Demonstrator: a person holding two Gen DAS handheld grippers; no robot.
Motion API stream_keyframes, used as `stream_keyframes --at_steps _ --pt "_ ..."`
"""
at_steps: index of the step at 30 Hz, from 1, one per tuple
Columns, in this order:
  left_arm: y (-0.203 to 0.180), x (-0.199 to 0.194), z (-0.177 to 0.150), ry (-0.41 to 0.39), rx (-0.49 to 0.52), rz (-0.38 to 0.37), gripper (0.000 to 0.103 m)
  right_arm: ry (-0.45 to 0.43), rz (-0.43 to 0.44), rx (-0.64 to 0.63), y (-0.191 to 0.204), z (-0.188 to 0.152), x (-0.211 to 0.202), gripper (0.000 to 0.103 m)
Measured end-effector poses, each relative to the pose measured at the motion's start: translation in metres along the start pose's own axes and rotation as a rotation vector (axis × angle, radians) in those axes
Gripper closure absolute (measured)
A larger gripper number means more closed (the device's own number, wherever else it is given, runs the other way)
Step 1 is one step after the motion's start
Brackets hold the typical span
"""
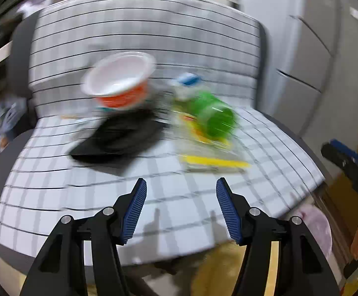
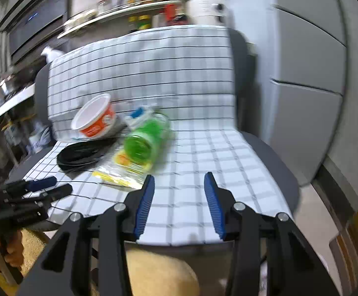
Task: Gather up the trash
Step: 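Swing both tools back toward the chair, then grasp the thin clear plastic strip with the left gripper and lift it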
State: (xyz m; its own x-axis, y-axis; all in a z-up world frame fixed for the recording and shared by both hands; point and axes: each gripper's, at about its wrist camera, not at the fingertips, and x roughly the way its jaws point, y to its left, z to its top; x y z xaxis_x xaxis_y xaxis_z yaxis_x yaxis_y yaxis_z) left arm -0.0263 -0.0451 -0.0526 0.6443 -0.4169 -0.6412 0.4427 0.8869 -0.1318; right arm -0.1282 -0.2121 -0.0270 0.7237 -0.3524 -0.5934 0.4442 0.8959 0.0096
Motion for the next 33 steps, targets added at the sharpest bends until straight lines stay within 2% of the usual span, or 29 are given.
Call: stream_keyframes --at_steps 6,12,15,20,23,29,31,33 --pt "0.063 -0.001 0.031 -0.040 -0.130 0.122 0.043 0.003 0.050 -0.065 0.043 0.030 0.041 0.060" --pt "0.120 0.024 0.067 -0.049 -0.233 0.206 0.045 -0.019 0.061 -0.105 0.070 0.055 0.076 0.060" --pt "0.132 0.042 0.078 -0.042 -0.255 0.212 0.046 -0.030 0.052 -0.114 0.076 0.063 0.092 0.060" --pt "0.160 0.075 0.096 -0.025 -0.356 0.184 0.046 -0.036 0.057 -0.100 0.080 0.069 0.111 0.060" --pt "0.175 0.099 0.100 0.033 -0.408 0.159 0.058 -0.026 0.060 -0.115 0.083 0.068 0.118 0.060" --pt "0.179 0.124 0.094 0.085 -0.451 0.086 0.063 -0.015 0.062 -0.134 0.087 0.066 0.127 0.060" --pt "0.177 0.129 0.094 0.092 -0.465 0.047 0.082 -0.011 0.060 -0.135 0.089 0.066 0.127 0.060" --pt "0.175 0.124 0.095 0.071 -0.460 0.048 0.092 -0.009 0.061 -0.142 0.092 0.065 0.125 0.060"
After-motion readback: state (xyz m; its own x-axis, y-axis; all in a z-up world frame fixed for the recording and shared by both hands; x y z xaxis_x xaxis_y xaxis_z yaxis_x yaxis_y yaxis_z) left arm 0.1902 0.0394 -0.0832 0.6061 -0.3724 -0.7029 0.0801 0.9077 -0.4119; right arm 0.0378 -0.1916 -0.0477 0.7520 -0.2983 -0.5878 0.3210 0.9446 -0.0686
